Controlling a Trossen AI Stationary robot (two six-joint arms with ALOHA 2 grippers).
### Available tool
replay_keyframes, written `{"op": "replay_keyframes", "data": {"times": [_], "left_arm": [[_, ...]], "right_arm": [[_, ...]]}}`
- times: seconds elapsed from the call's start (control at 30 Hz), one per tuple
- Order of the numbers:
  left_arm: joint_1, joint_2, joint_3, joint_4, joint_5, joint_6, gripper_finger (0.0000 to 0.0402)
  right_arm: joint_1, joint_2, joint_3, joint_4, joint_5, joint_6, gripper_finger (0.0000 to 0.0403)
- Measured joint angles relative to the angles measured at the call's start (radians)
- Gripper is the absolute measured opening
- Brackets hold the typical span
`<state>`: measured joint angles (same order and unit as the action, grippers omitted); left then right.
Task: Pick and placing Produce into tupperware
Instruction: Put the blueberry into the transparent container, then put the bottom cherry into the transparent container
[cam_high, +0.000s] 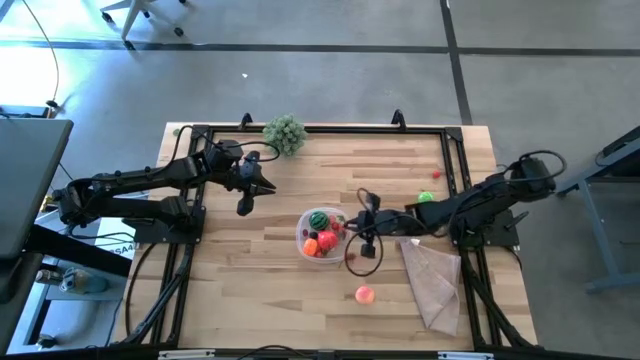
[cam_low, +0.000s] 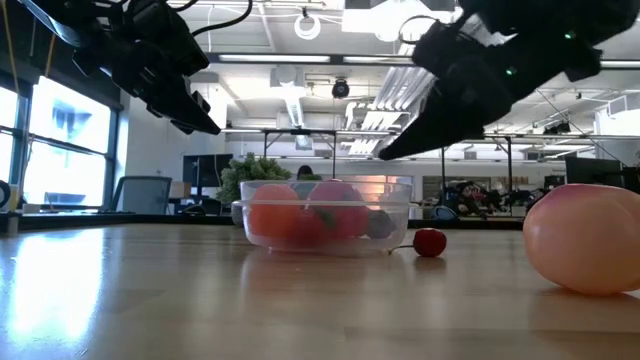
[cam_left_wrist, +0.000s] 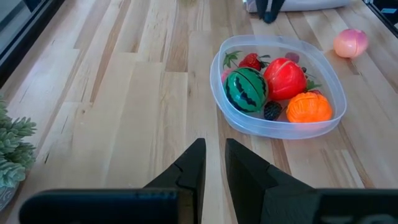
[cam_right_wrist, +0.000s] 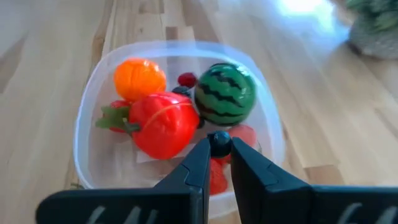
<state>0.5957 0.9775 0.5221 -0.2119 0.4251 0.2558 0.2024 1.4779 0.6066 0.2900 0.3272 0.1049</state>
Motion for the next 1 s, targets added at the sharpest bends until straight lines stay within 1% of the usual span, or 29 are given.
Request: {"op": "replay_keyframes", "data": {"times": [0.17, 0.27, 0.37, 0.7, 0.9, 1.0], "left_arm": [[0.000, 0.000, 0.000, 0.000, 0.000, 0.000, 0.0051], [0.000, 0.000, 0.000, 0.000, 0.000, 0.000, 0.0051], [0.000, 0.000, 0.000, 0.000, 0.000, 0.000, 0.0051], [0.000, 0.000, 0.000, 0.000, 0.000, 0.000, 0.0051], [0.000, 0.000, 0.000, 0.000, 0.000, 0.000, 0.0051], [0.000, 0.000, 0.000, 0.000, 0.000, 0.000, 0.0051]], "right_arm": [[-0.044, 0.097, 0.089, -0.085, -0.063, -0.001, 0.0032], [-0.060, 0.136, 0.117, -0.085, -0.101, -0.016, 0.0032], [-0.065, 0.160, 0.135, -0.085, -0.111, -0.016, 0.0039], [-0.066, 0.165, 0.138, -0.100, -0.116, -0.001, 0.0097], [-0.066, 0.162, 0.138, -0.100, -0.115, -0.031, 0.0106], [-0.058, 0.132, 0.139, -0.103, -0.111, -0.037, 0.0106]]}}
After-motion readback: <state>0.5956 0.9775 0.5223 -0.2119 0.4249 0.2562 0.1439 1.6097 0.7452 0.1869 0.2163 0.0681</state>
